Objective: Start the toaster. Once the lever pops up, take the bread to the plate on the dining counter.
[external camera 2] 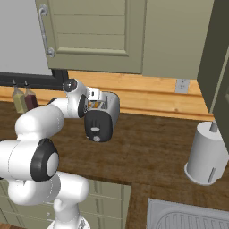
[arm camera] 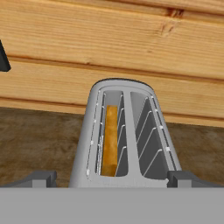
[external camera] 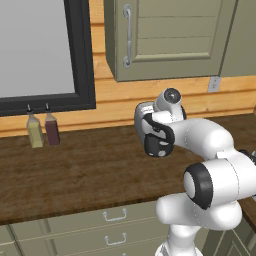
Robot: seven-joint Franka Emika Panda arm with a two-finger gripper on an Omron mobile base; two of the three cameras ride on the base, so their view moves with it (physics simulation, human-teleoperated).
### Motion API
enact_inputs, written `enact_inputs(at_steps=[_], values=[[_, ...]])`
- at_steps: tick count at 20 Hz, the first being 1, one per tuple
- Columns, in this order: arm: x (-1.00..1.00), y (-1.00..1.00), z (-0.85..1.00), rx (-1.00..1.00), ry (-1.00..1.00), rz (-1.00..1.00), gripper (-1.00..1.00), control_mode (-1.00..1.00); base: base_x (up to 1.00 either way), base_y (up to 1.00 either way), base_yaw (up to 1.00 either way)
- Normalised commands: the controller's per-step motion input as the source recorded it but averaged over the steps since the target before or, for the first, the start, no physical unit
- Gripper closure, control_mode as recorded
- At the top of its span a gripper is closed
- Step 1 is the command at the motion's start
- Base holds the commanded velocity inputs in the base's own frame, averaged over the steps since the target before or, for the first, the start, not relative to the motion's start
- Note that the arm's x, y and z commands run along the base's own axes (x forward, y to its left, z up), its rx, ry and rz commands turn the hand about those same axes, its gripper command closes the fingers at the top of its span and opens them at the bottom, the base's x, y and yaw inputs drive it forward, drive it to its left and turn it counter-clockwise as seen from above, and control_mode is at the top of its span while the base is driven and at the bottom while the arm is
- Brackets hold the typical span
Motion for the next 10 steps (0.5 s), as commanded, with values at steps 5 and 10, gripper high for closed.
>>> enact_inputs(at_steps=[5, 10], values=[[0.0, 0.0, 0.0, 0.0, 0.0, 0.0, -1.0, -1.0, 0.0, 0.0, 0.0], [0.0, 0.0, 0.0, 0.0, 0.0, 0.0, -1.0, -1.0, 0.0, 0.0, 0.0]])
